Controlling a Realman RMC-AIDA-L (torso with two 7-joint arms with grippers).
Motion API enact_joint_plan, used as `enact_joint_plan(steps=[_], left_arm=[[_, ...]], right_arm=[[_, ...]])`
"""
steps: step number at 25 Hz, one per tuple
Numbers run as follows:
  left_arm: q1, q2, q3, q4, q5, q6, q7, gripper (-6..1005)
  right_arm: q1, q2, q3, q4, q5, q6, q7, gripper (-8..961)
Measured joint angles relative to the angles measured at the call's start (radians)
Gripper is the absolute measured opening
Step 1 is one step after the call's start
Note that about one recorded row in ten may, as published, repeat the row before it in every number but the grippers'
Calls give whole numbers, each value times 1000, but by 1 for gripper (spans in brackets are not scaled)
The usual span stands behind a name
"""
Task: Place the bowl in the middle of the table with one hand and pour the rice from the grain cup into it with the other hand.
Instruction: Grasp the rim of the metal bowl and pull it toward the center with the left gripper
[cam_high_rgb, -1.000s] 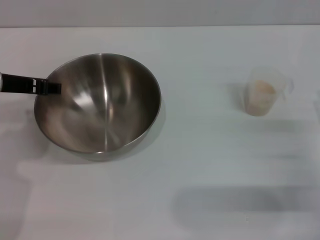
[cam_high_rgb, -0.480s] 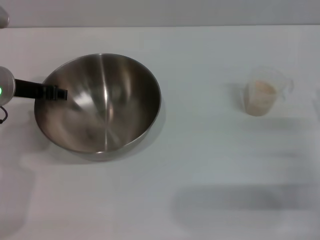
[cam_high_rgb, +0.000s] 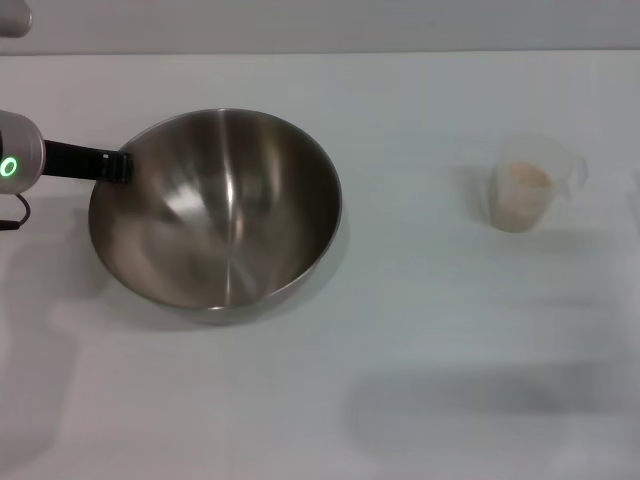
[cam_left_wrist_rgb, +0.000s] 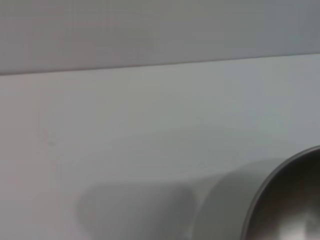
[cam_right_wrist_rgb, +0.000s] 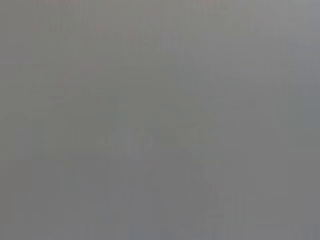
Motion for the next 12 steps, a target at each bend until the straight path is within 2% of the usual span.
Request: enact_joint_plan(steps=[2, 7, 12], left_arm=[[-6, 1, 0, 6, 0, 1, 2, 145], [-29, 4, 0, 35, 3, 1, 5, 52], [-38, 4, 0, 39, -2, 0, 48, 52]], right_arm=[[1, 0, 1, -1, 1, 0, 0, 713], [5, -1, 1, -5, 4, 0, 0, 714], [11, -1, 1, -7, 4, 0, 0, 714]])
